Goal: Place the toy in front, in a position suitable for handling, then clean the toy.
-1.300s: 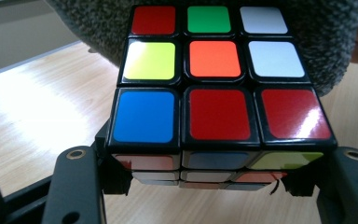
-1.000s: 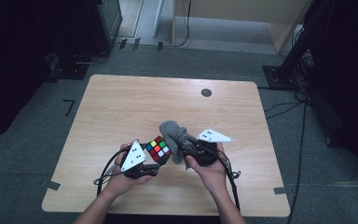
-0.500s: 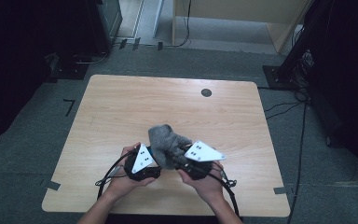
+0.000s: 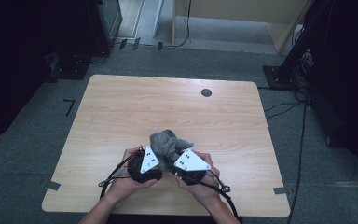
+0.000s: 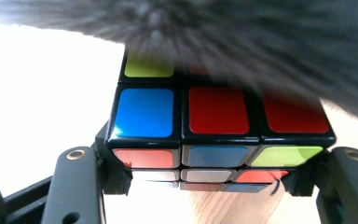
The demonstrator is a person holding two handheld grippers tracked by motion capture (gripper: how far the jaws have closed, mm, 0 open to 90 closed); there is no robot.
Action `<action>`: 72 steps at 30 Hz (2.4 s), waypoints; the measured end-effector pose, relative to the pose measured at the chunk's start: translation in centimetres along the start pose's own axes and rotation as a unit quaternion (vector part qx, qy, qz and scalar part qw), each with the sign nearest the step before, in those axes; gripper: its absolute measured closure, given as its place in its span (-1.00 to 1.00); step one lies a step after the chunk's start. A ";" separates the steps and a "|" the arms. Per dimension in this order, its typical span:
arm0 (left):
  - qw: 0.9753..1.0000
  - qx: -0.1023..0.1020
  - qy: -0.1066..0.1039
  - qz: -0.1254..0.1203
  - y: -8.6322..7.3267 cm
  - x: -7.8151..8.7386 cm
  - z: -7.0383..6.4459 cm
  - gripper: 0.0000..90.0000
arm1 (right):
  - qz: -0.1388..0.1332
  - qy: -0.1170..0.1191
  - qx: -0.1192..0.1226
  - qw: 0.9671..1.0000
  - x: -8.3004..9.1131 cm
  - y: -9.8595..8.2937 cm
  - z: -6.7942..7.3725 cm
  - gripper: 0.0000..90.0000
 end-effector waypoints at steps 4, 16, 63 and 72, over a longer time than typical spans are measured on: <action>1.000 -0.001 0.001 -0.004 0.2 0.2 0.0 -0.23 | 0.010 0.000 0.031 0.999 -0.8 -0.3 1.2 0.50; 1.000 0.005 -0.001 0.006 0.2 -0.2 -0.1 -0.23 | 0.013 0.012 0.018 1.000 -0.6 -0.6 1.0 0.51; 1.000 0.009 -0.018 -0.008 0.7 -0.1 -0.3 -0.23 | -0.015 0.002 -0.042 0.999 0.2 -0.6 -1.5 0.49; 1.000 0.002 -0.013 -0.005 0.3 -0.1 -0.3 -0.23 | 0.002 -0.011 -0.026 1.000 -0.6 -1.2 -2.0 0.50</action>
Point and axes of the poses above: each handheld gripper's, and its own axes: x roughly backward along the jaws, y roughly out of its top, z roughly to its left, the point moved 10 cm from there along -x, roughly forward along the jaws, and after that the axes turned 3 degrees about y, right-handed, at the moved point
